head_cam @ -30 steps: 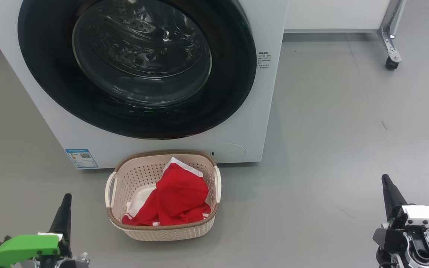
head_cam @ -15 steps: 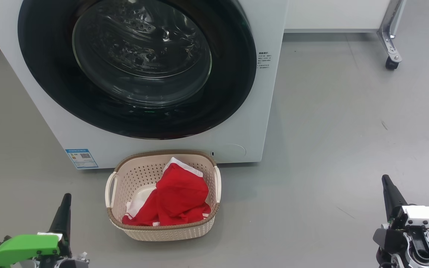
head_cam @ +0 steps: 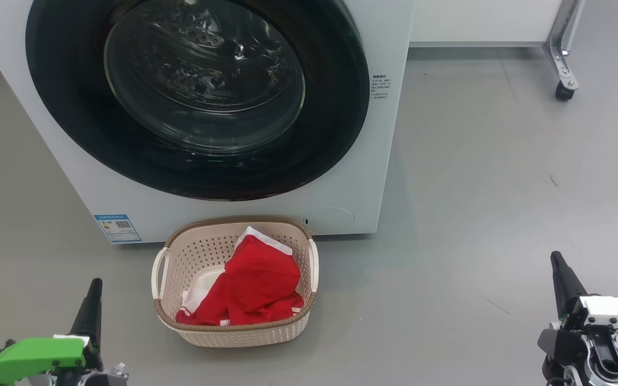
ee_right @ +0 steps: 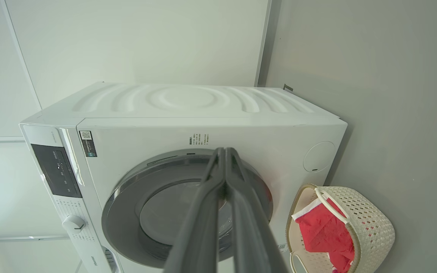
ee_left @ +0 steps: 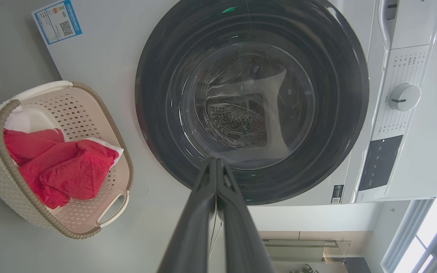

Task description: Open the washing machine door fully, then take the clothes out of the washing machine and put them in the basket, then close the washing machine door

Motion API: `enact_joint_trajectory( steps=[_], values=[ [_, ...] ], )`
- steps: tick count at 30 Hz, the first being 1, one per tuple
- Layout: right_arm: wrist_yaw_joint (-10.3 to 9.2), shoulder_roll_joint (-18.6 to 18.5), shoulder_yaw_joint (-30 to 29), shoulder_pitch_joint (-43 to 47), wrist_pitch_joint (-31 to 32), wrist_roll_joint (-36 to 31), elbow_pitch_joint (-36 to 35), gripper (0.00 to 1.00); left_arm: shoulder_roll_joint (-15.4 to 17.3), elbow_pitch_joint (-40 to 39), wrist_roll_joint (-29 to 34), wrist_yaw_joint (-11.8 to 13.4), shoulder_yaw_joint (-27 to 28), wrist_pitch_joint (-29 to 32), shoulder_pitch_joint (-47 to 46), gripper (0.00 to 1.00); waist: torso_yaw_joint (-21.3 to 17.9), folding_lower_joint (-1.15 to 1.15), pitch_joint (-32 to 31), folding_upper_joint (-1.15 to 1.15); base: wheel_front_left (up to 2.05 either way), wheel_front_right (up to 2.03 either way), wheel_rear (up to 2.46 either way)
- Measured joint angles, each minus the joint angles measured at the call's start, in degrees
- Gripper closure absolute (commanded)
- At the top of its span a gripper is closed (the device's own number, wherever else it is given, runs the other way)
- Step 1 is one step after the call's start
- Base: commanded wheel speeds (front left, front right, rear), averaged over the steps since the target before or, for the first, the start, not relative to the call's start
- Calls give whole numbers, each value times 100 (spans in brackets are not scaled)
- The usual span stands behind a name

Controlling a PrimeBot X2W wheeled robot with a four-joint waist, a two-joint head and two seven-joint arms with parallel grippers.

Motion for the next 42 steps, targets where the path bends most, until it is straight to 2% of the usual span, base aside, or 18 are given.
enact_joint_trajectory(
  steps=[42],
  values=[
    [0,2,-26,-2,9,-2,-2,100,-2,4,1,-2,16,1,-3,100,0,0,1,0,0,0,0]
  ],
)
